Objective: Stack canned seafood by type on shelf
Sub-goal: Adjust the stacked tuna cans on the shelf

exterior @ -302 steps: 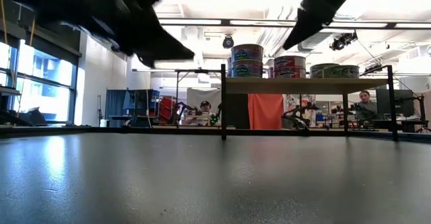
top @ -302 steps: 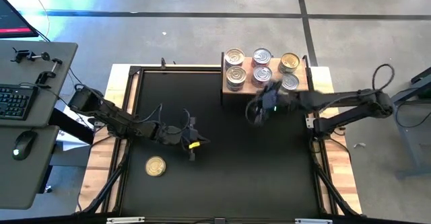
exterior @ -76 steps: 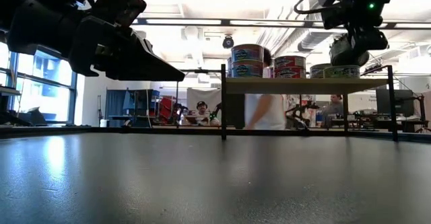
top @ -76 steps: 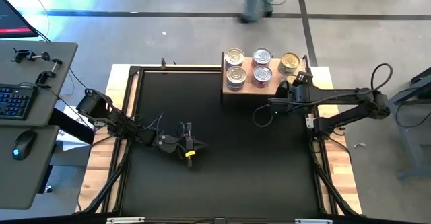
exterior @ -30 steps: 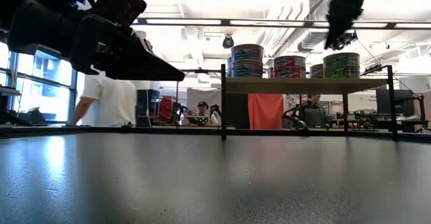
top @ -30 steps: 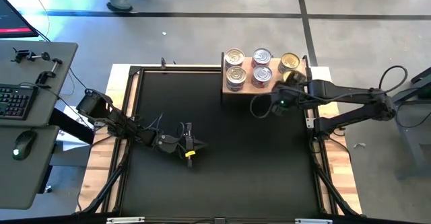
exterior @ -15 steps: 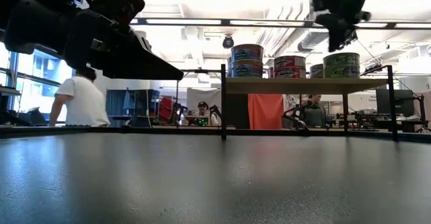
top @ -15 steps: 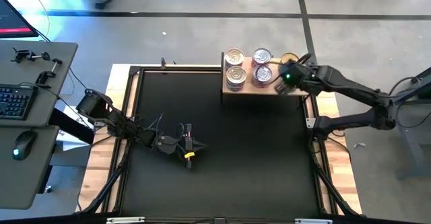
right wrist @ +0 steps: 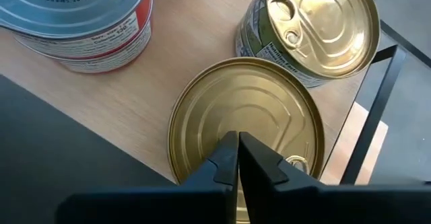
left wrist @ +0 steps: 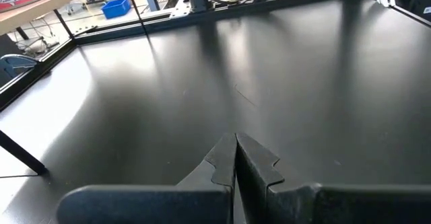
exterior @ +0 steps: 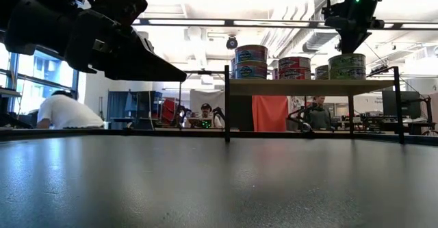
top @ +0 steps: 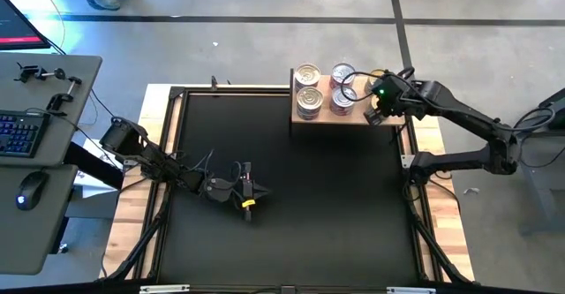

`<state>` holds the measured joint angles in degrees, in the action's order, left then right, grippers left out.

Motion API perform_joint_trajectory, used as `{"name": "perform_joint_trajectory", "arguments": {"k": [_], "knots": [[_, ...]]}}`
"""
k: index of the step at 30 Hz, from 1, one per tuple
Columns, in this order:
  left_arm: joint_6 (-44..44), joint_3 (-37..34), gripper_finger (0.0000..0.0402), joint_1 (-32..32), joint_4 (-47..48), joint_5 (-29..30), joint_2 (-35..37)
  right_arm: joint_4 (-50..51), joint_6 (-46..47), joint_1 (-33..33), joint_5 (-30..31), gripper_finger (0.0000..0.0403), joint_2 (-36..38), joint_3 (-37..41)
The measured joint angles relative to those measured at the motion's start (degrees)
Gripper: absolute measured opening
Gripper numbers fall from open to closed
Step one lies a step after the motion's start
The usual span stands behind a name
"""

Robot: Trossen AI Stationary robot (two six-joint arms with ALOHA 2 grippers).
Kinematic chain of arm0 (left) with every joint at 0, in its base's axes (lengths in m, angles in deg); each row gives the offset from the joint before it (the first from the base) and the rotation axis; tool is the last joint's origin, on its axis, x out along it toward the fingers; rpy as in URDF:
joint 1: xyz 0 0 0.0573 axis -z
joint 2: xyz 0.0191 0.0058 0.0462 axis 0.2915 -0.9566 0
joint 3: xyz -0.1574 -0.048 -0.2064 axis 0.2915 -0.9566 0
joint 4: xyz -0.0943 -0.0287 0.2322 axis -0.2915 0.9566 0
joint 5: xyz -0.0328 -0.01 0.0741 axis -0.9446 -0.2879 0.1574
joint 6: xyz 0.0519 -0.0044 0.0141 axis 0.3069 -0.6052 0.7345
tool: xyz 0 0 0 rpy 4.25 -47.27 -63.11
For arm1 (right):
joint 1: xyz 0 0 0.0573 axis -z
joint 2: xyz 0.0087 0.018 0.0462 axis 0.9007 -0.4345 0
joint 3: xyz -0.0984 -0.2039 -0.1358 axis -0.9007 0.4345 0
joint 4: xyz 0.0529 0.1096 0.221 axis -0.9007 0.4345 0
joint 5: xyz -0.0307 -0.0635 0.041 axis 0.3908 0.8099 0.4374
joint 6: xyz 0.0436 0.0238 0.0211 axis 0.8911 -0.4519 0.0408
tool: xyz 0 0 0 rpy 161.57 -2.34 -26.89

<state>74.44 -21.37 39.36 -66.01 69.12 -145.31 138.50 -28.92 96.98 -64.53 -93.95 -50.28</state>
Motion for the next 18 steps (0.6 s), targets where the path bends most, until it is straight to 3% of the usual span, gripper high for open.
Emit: {"name": "perform_joint_trajectory", "arguments": {"k": [18], "knots": [[0.00, 0.00, 0.0001, 0.00, 0.02, 0.02, 0.00, 0.34, 0.85, -0.04, -2.08, 0.0002, 0.86, 0.04]]}}
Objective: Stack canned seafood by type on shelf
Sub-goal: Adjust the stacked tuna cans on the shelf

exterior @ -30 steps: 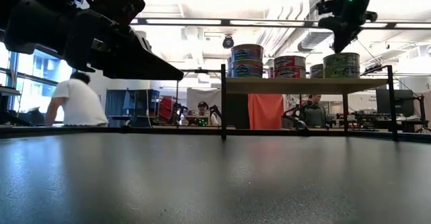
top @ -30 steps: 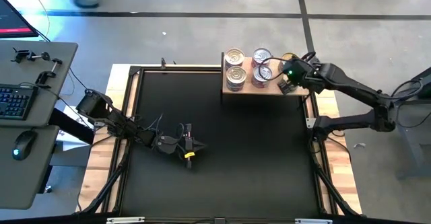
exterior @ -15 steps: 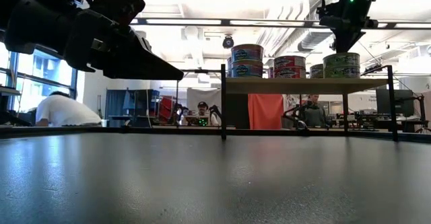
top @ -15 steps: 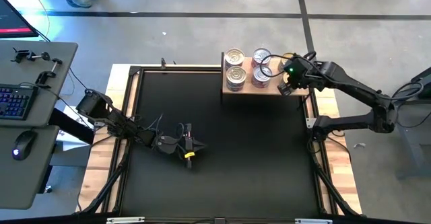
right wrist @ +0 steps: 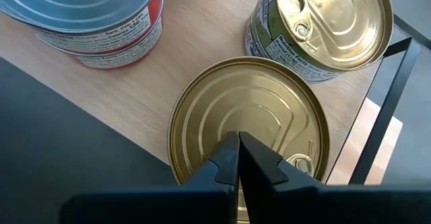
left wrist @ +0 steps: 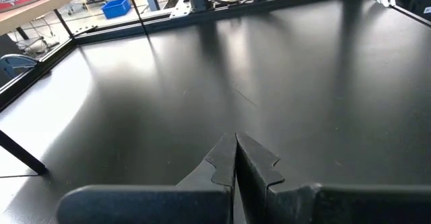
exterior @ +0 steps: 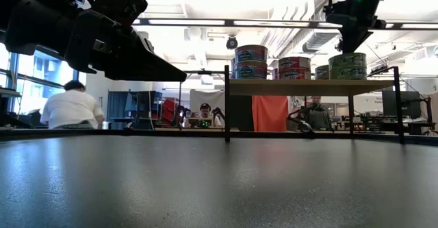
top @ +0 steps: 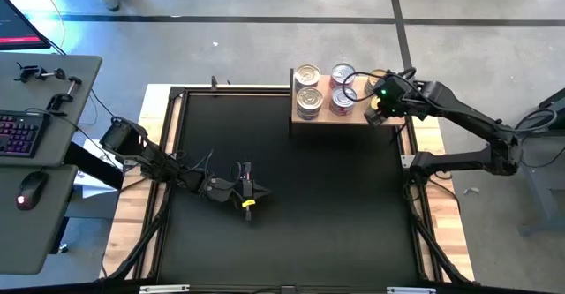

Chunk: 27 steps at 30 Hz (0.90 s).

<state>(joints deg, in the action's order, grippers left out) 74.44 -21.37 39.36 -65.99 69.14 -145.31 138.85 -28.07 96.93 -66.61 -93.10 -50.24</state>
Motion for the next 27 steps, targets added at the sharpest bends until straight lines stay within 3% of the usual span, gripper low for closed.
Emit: {"name": "perform_joint_trajectory", "arguments": {"k": [5, 10, 15, 22, 27], "knots": [[0.00, 0.00, 0.0001, -0.02, 0.00, 0.00, 0.00, -0.71, -0.66, -0.02, -0.06, 0.0002, 1.39, 0.02], [0.00, 0.00, 0.0001, -0.02, 0.00, 0.00, 0.00, -2.71, -1.51, -0.02, 3.84, 0.0002, 1.93, 0.02], [0.04, 0.00, 0.0001, -0.03, -0.09, 0.00, 0.00, -11.19, -4.46, 0.79, 5.75, 0.0002, 0.14, 0.02], [0.02, 0.00, 0.0001, -0.04, -0.14, 0.00, 0.00, -24.82, -12.66, 10.68, 5.58, 0.0002, -7.23, 0.02], [0.02, 0.00, 0.0001, -0.04, -0.15, 0.00, 0.00, -26.50, -14.54, 16.83, 5.46, 0.0002, -11.97, 0.02]]}}
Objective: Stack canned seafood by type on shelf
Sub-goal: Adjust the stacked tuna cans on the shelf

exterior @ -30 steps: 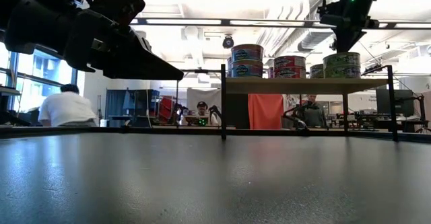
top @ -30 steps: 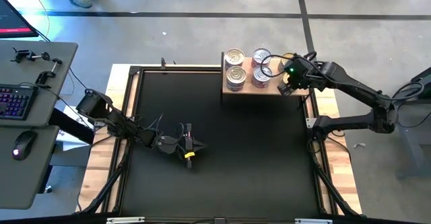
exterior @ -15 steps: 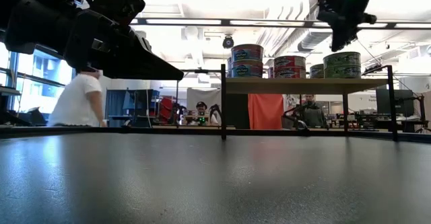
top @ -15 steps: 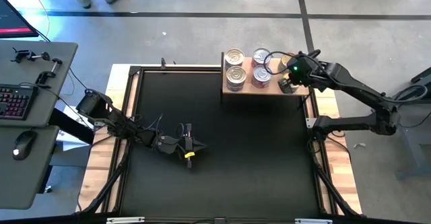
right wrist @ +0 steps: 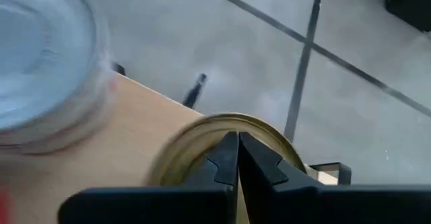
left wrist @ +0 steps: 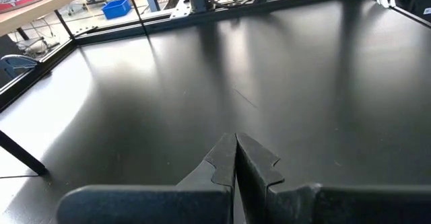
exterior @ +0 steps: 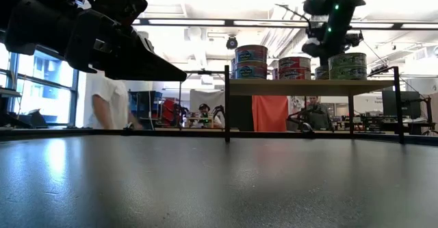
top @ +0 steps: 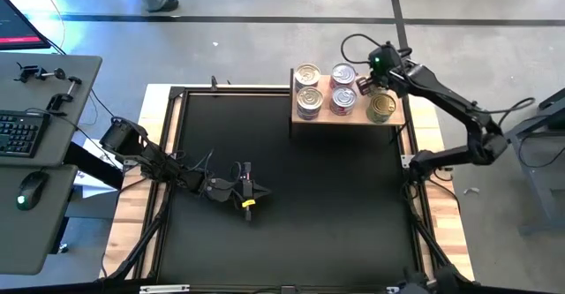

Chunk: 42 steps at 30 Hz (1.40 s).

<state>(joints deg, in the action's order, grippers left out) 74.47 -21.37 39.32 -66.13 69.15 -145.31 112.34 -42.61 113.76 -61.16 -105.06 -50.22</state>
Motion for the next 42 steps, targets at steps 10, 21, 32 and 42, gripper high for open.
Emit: {"name": "perform_joint_trajectory", "arguments": {"k": [10, 21, 32, 42], "knots": [[-0.61, 0.02, 0.0001, 0.00, 0.00, 0.02, 0.00, 3.39, -0.01, -0.34, -3.69, 0.0002, 0.90, -0.14], [-0.61, 0.02, 0.0001, 0.00, -0.01, 0.02, 0.00, -0.22, -1.50, -2.35, -2.77, 0.0002, 6.24, 0.11], [-1.51, 0.02, 0.0001, 0.00, 0.00, 0.02, 0.00, 14.39, 5.49, -8.91, -19.24, 0.0002, 10.92, -0.90], [-1.49, 0.02, 0.0001, -0.09, 0.00, 0.02, 0.00, 25.71, 11.32, -12.57, -14.69, 0.0002, 15.58, -1.05]]}}
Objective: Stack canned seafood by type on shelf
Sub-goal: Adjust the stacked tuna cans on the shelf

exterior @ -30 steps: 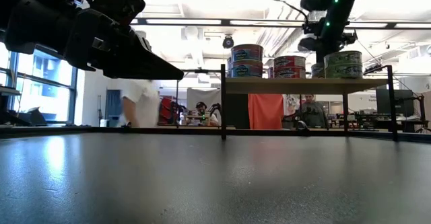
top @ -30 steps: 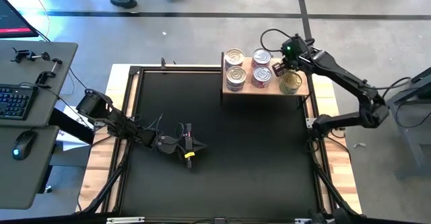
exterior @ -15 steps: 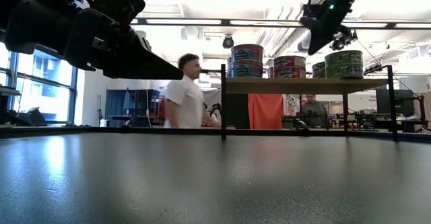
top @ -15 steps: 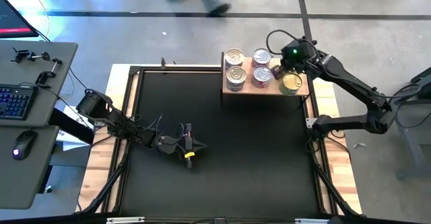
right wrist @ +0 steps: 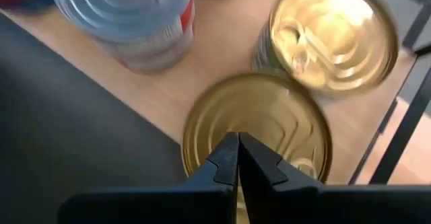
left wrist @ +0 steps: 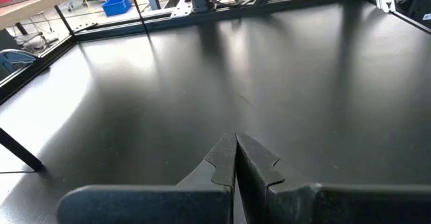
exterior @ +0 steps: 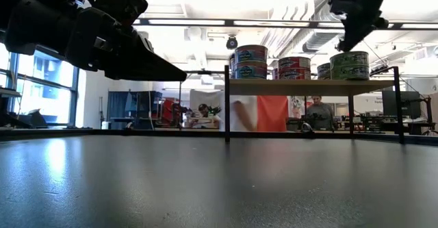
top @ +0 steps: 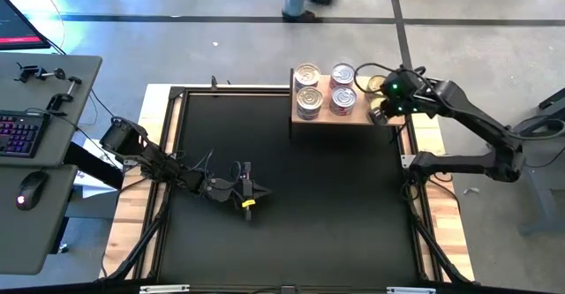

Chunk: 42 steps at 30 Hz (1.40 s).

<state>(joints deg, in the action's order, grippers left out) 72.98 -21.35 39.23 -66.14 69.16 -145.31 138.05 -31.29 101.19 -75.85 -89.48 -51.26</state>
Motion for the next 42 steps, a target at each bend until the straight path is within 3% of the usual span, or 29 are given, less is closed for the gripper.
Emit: {"name": "perform_joint_trajectory", "arguments": {"k": [34, 42], "knots": [[0.44, 0.00, 0.0001, -0.02, 0.00, 0.00, 0.00, -2.87, -4.10, 0.68, 4.76, 0.0002, -1.04, 2.70], [0.44, 0.00, 0.0001, -0.02, 0.00, -0.01, 0.00, -13.97, -4.20, -3.31, 4.08, 0.0002, -1.54, 0.50]]}}
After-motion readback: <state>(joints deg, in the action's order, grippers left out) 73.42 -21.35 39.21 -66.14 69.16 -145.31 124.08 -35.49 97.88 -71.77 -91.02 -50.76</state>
